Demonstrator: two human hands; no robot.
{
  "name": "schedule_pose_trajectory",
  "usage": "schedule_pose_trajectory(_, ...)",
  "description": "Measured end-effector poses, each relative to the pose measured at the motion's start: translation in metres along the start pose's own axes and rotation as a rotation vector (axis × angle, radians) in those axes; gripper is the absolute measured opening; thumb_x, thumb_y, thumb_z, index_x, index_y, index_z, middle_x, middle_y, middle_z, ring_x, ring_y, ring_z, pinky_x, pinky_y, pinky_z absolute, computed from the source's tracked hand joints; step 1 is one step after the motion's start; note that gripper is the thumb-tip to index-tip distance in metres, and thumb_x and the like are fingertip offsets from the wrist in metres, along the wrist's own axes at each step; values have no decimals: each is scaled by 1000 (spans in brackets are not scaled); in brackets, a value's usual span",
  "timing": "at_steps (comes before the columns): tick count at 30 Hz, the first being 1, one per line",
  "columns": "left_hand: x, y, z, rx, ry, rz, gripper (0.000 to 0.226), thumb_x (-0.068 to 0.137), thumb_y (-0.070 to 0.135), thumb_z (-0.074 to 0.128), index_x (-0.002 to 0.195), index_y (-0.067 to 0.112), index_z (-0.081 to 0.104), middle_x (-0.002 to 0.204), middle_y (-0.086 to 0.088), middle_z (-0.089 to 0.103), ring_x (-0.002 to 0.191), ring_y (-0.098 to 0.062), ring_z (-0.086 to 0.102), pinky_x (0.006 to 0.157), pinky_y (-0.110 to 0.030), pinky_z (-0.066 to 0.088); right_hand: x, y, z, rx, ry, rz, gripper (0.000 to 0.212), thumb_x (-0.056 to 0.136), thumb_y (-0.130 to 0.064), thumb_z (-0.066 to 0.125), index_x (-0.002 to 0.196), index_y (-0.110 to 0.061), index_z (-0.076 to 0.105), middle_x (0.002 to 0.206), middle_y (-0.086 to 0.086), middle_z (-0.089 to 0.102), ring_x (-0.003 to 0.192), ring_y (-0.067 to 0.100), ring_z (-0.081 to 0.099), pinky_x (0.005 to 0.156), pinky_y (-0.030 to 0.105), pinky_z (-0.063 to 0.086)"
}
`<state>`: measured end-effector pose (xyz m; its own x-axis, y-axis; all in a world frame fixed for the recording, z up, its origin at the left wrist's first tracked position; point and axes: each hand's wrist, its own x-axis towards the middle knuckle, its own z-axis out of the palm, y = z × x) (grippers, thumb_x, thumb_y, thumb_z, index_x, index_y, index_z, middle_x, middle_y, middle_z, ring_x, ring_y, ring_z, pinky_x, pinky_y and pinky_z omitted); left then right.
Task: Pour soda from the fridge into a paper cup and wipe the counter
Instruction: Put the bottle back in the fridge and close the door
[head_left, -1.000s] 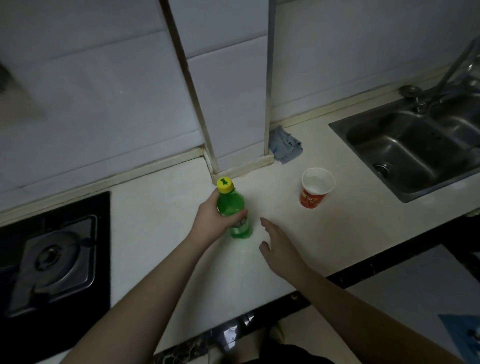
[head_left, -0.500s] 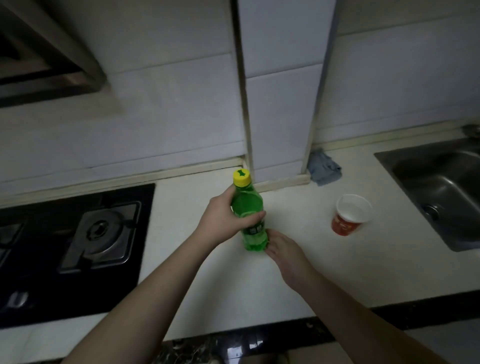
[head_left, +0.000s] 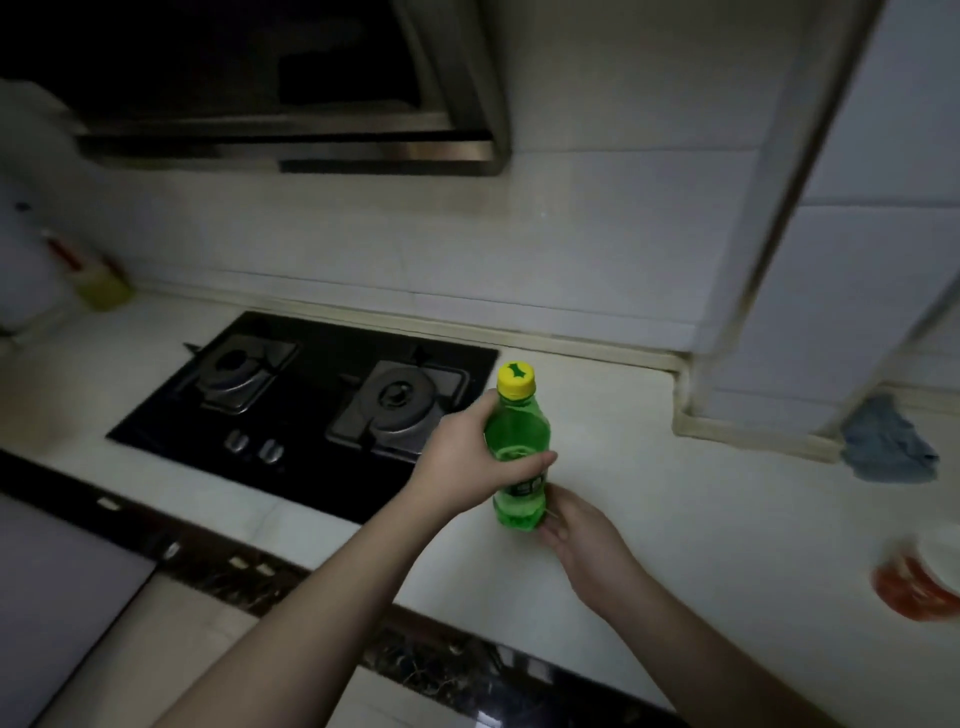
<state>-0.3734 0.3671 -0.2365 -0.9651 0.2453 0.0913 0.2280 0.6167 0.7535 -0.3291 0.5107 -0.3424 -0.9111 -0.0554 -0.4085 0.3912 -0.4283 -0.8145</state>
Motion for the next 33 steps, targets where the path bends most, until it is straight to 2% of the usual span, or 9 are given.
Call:
schedule_pose_trajectory(3,-23,-21,-40,26,103,-30,65,56,68,72,110,33,60,100,16,70,97,-2,64,83,-33,54,4,11,50,-16,-79,19,26,97,-19,47,111,-10,67,109,6,72,105,16,66,82,25,50)
schedule_pose_trajectory(8,-71,-62,-113,60,200,-100,71,56,73,71,117,39,57,105,16,69,101,-5,64,85,-35,55,-9,40,137,-35,-206,40,25,97,-17,48,109,-6,67,108,7,72,106,17,65,92,30,47)
schedule_pose_trajectory(12,-114,-94,-176,99,303,-152,69,57,76,68,115,41,56,102,16,69,99,-5,64,83,-36,55,-17,73,210,-102,-328,85,28,97,-17,48,114,-4,66,113,9,70,110,18,63,97,32,46)
schedule_pose_trajectory(17,-170,-128,-245,113,431,-237,73,57,77,66,118,39,54,106,17,66,100,-6,62,85,-37,55,-28,109,296,-124,-371,166,25,96,-15,52,110,-1,66,108,12,71,101,17,68,84,25,53)
schedule_pose_trajectory(21,-210,-153,-291,132,513,-298,74,57,77,66,119,39,52,108,16,65,101,-6,62,86,-37,54,-40,132,355,-159,-459,211,24,95,-16,54,109,-1,67,106,13,72,102,23,67,93,34,50)
schedule_pose_trajectory(27,-257,-184,-343,102,636,-382,71,56,75,69,116,40,54,107,18,66,102,-5,62,87,-38,55,-57,160,427,-201,-529,274,24,96,-17,55,113,-4,65,107,9,72,103,17,67,96,31,49)
schedule_pose_trajectory(33,-278,-218,-384,120,717,-473,69,57,75,71,114,41,54,109,18,67,104,-5,62,87,-38,56,-46,182,488,-259,-603,380,24,95,-18,56,115,-7,63,105,10,73,99,16,68,79,23,53)
